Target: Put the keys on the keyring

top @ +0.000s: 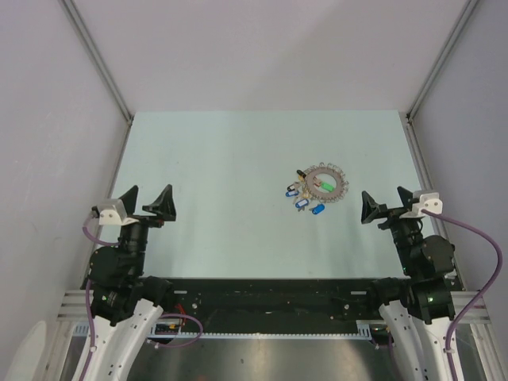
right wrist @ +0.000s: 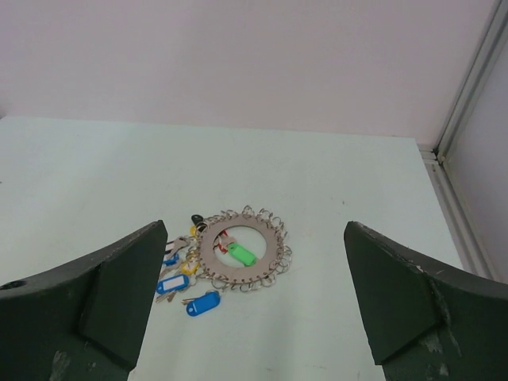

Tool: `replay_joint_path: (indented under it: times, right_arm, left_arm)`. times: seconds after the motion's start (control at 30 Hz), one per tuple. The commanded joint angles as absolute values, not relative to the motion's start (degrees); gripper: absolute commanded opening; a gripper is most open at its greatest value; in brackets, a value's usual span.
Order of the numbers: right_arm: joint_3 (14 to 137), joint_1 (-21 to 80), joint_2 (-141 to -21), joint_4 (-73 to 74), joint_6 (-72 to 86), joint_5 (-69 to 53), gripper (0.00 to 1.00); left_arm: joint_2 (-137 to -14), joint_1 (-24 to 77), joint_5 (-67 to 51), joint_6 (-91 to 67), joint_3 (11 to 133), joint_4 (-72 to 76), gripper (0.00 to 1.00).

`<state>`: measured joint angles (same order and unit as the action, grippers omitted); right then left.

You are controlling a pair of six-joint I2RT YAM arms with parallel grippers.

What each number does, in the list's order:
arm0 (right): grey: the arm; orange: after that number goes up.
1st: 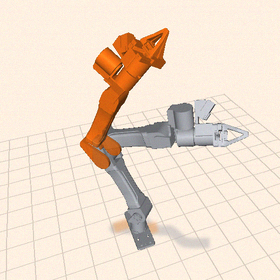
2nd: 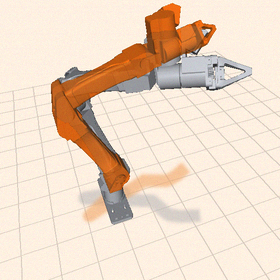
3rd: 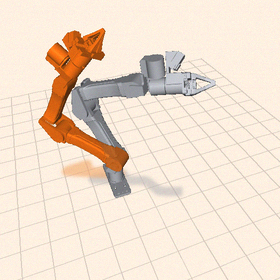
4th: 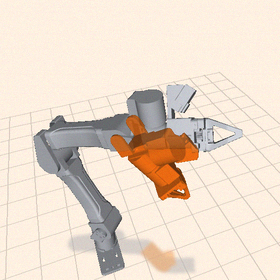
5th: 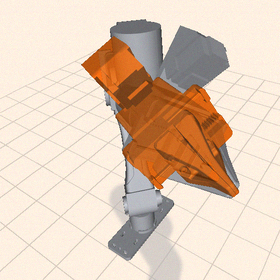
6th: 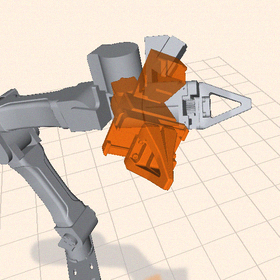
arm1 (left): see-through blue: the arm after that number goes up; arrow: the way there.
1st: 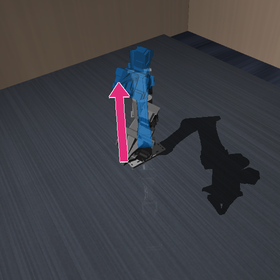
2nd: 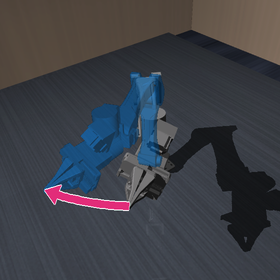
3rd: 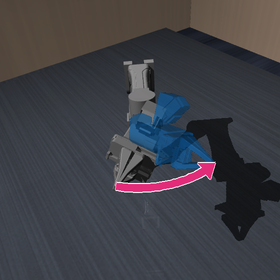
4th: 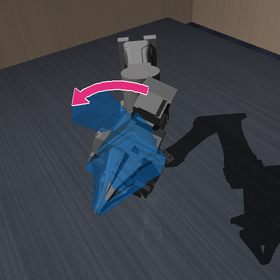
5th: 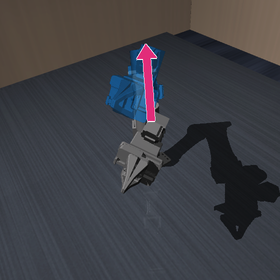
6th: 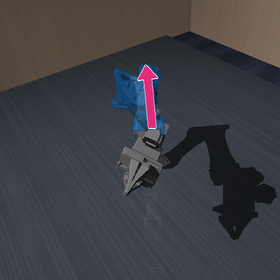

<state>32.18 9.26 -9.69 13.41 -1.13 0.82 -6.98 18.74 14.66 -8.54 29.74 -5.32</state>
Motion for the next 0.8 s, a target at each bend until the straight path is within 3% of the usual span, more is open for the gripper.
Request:
replay_joint_path:
  times: [0.0, 0.13, 0.47, 0.77]
  right_arm:
    - [34.63, 9.05, -13.26, 12.39, -0.26, -1.67, 1.00]
    - [36.38, 9.14, -18.36, 14.85, -0.27, -5.36, 1.00]
    - [49.47, 8.79, -41.99, 24.07, 7.89, -0.63, 1.00]
    - [51.06, 5.54, -50.88, 23.03, 9.15, 2.64, 1.00]
  left_arm:
    - [-6.07, 19.07, 16.17, -8.70, 29.97, -5.45, 1.00]
    - [-5.10, 19.07, 17.05, -9.14, 30.06, -5.54, 1.00]
    - [-1.76, 19.16, 18.90, -10.11, 30.15, -6.68, 1.00]
    - [-0.09, 19.16, 19.34, -9.85, 30.06, -7.03, 1.00]
